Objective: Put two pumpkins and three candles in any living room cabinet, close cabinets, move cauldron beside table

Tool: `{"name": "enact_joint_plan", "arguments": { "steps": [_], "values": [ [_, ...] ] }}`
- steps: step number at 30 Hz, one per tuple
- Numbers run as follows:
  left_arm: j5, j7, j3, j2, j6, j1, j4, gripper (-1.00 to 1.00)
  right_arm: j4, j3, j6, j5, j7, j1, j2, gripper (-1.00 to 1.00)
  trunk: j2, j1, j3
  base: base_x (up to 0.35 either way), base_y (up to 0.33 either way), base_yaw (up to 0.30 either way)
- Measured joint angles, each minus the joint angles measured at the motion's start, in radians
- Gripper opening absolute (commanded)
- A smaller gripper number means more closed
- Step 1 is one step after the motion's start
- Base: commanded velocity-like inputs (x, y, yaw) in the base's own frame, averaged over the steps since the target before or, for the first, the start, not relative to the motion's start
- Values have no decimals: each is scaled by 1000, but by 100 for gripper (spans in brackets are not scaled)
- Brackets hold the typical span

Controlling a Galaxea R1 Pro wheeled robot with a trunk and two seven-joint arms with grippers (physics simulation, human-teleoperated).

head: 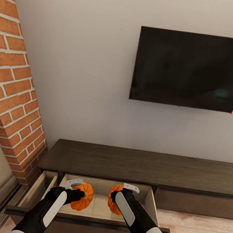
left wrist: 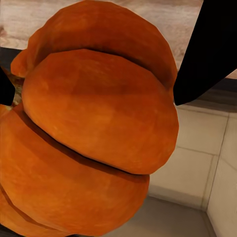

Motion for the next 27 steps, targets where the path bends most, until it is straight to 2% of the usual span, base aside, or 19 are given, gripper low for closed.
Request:
{"name": "enact_joint_plan", "arguments": {
  "steps": [7,27],
  "values": [
    [0,0,1,1,0,0,0,-100,5,0,-2,0,1,0,0,-100,0,0,0,5,5,0],
    [-1,-2,5,2,0,0,0,-100,5,-1,-2,0,0,0,0,-100,0,0,0,88,54,0]
  ]
}}
